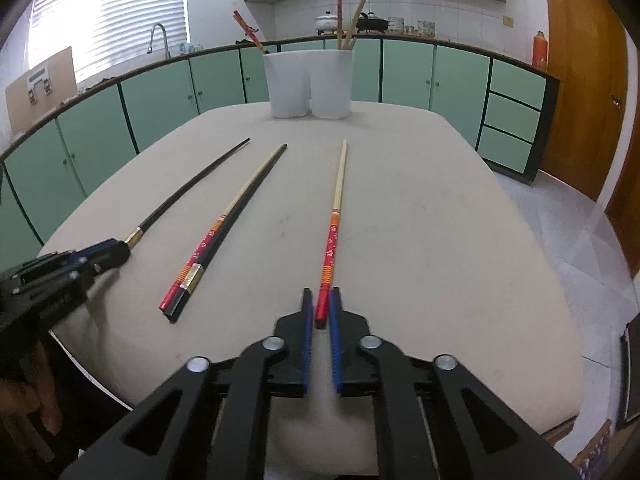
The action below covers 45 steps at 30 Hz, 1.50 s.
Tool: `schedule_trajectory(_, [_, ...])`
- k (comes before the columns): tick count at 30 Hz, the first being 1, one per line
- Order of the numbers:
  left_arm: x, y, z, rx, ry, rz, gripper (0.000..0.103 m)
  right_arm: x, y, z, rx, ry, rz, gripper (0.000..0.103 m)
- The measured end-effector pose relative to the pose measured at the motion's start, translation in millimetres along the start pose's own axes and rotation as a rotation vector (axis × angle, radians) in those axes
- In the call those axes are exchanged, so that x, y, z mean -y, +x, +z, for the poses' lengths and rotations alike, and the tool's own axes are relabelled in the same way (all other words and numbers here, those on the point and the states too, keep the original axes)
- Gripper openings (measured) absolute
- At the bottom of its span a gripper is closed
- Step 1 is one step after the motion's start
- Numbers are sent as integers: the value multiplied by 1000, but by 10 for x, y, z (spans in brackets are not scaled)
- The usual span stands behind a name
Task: Organize utensils
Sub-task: 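Lift both chopsticks and carry them toward the white cup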
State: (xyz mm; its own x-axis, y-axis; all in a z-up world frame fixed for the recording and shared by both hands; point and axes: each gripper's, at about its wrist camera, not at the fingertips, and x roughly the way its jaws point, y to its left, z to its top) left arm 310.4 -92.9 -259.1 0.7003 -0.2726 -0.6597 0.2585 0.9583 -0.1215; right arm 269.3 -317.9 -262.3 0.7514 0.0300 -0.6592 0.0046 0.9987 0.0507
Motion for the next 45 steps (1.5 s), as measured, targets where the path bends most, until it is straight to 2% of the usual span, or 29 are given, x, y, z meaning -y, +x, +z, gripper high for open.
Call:
schedule_trajectory(6, [-17,-318,202,6,-27,-39,6,70,-337,174,36,56,32,5])
schedule_trajectory(10, [-54,-579,428,13,-29,-47,6,122,-607,473,51,69,61,5])
schedule_trajectory(20, [-153,-980,1100,39,2,-81,6,104,-1048,1341,93,-45,83,5])
schedule_trajectory(25, [-158,-1010,1441,24,33,-106,6,10,-1008,1753,54,-109,102,5])
schedule_trajectory(35, [-153,-843,1999,-47,70,-152,6,-129,-780,2311,-31,-202,109,5])
schedule_trajectory(40, [-102,-800,2330,-76,89,-176,6,-134,-695,2607,-90,-191,132,5])
schedule_trajectory(45, [11,-838,2629,-62,149,-162,6,-123,-728,2932,-105,-188,137,5])
